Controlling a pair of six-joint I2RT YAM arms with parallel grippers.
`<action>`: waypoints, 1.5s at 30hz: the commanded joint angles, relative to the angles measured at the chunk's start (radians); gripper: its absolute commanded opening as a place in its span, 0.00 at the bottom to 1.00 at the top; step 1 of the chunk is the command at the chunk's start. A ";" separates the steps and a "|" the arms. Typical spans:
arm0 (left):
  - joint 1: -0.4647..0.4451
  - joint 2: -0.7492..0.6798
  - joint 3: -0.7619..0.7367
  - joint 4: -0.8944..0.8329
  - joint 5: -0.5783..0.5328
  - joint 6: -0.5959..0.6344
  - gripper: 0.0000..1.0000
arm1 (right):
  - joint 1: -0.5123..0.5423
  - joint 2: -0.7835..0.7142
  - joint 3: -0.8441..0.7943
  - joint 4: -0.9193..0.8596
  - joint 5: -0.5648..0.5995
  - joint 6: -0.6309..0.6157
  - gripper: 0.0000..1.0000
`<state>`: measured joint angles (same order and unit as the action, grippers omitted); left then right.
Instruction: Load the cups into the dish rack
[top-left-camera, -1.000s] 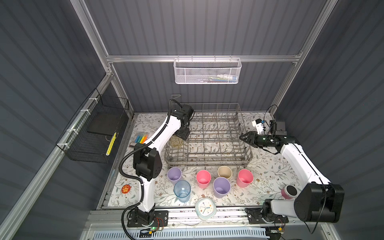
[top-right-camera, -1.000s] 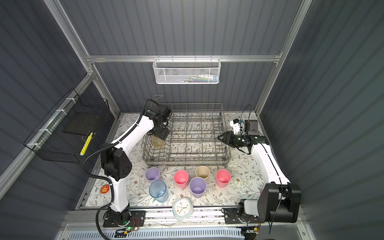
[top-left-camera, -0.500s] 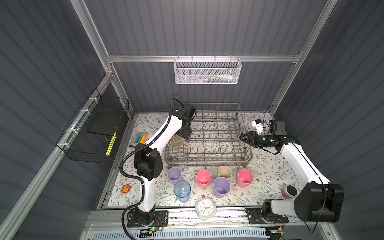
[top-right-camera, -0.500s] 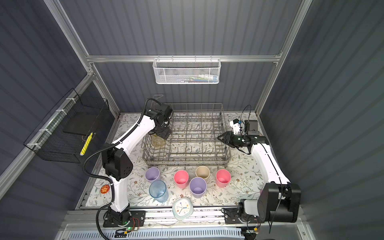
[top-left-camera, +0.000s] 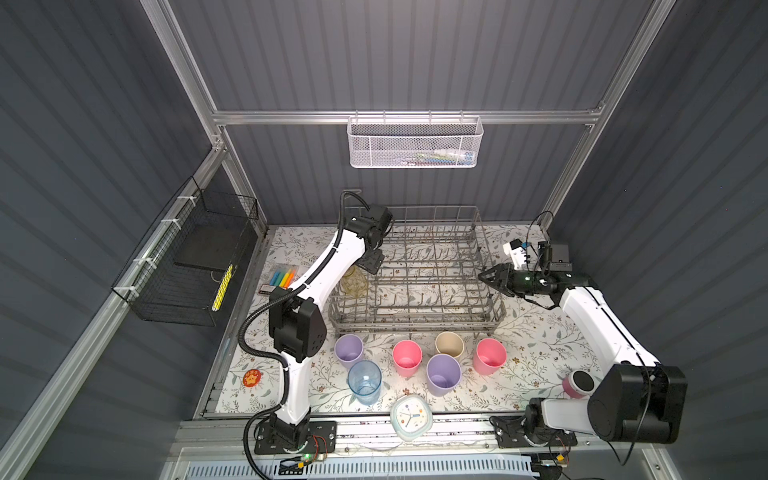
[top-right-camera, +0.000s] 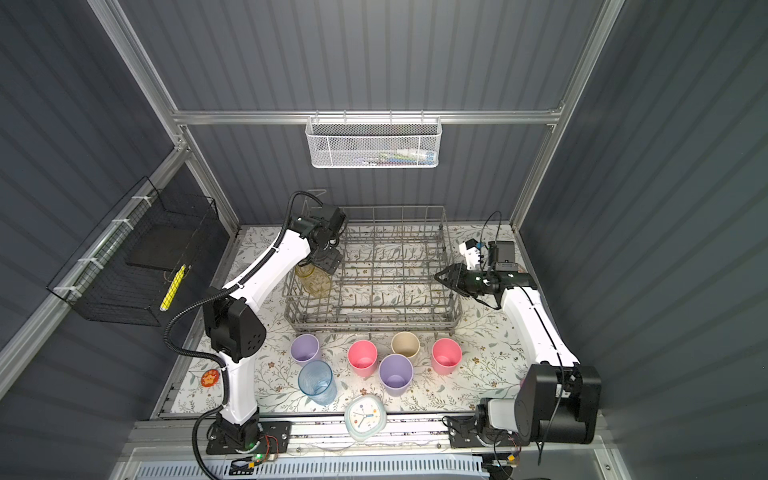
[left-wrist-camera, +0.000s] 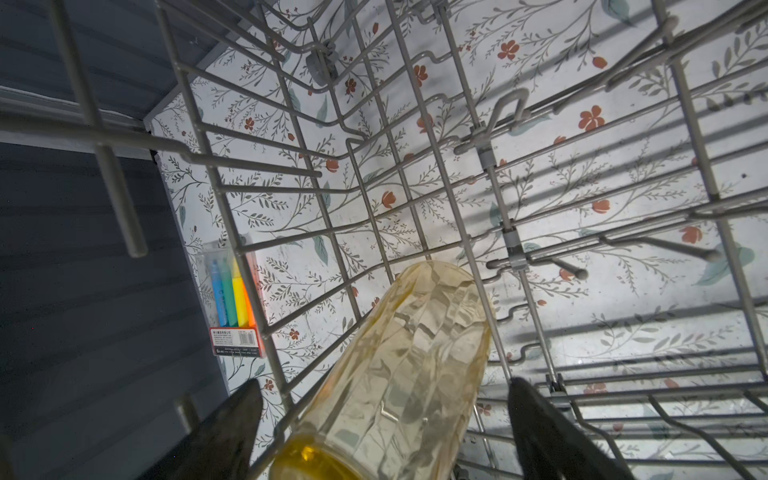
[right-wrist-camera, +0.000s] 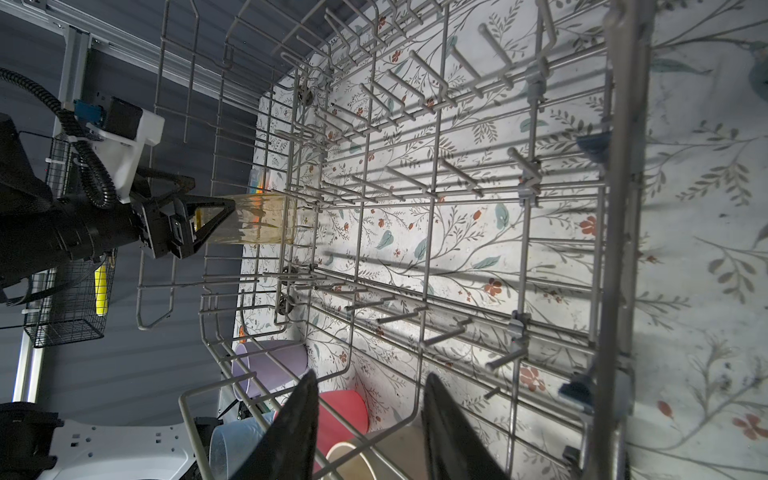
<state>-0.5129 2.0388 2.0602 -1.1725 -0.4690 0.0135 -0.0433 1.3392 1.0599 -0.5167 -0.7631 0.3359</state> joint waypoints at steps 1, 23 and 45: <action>-0.002 -0.004 0.029 0.010 -0.025 -0.002 0.93 | -0.004 0.005 -0.012 0.011 -0.015 -0.002 0.43; -0.101 -0.373 -0.213 0.605 0.147 0.120 1.00 | 0.124 -0.342 0.076 -0.192 0.311 -0.116 0.43; -0.101 -0.518 -0.362 0.747 0.398 0.079 1.00 | 0.807 -0.524 -0.120 -0.556 0.908 0.343 0.45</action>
<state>-0.6121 1.5253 1.6936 -0.4473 -0.0959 0.0971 0.7124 0.7929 0.9604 -1.0023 0.0074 0.5793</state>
